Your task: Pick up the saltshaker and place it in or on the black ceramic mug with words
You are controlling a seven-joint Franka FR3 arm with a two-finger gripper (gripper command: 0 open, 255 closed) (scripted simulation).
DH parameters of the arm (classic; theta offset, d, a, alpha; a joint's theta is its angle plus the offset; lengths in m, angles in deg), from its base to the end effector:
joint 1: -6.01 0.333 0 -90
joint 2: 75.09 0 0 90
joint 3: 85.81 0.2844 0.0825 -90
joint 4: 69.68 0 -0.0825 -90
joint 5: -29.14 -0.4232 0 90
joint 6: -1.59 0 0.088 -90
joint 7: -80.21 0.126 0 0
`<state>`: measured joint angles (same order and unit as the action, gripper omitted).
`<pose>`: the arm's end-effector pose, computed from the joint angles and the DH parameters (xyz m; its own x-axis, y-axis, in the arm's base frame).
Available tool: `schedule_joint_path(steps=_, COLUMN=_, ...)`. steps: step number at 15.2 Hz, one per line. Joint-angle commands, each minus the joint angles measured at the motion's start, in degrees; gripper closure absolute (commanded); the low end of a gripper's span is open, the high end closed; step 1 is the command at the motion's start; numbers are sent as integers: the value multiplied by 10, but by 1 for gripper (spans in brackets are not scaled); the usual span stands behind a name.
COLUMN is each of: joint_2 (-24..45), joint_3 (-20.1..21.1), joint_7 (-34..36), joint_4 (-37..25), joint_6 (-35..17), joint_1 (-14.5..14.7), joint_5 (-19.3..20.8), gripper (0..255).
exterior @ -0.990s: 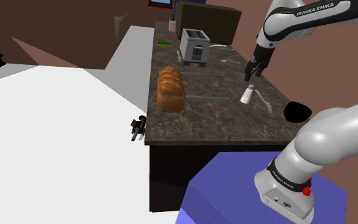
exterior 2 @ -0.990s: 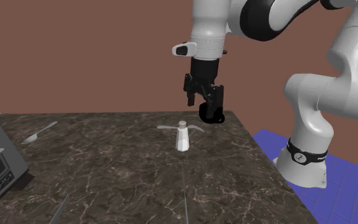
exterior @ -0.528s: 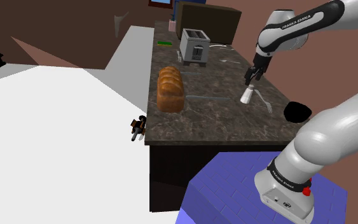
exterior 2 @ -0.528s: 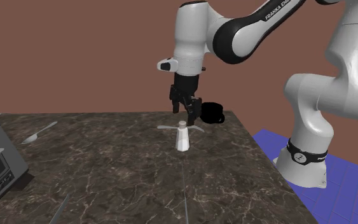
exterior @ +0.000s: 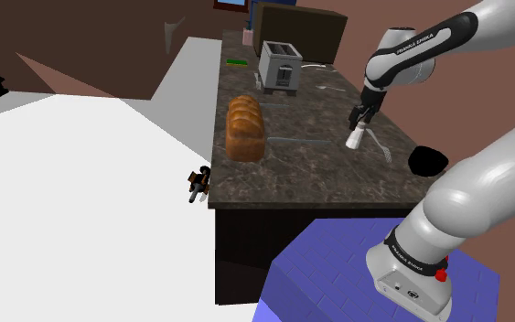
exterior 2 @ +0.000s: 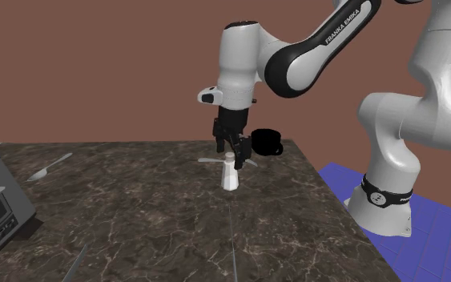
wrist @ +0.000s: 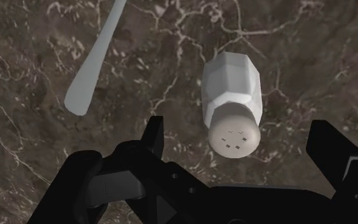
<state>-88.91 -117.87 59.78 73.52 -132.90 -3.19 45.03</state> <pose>0.3711 -0.3199 0.2892 0.9863 -0.1633 0.0253 -0.1650 -0.9816 0.0966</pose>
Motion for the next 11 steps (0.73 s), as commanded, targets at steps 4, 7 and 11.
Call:
schedule_joint_path(steps=4, joint_2=1, joint_3=0, joint_7=0, joint_4=1, joint_6=-2, joint_1=0, joint_5=0, gripper=0)
schedule_joint_path(steps=7, joint_2=1, joint_3=0, joint_7=0, joint_4=1, joint_6=-2, joint_1=0, joint_5=0, gripper=255)
schedule_joint_path(steps=11, joint_2=1, joint_3=0, joint_7=0, joint_4=1, joint_6=-2, joint_1=0, joint_5=0, gripper=255)
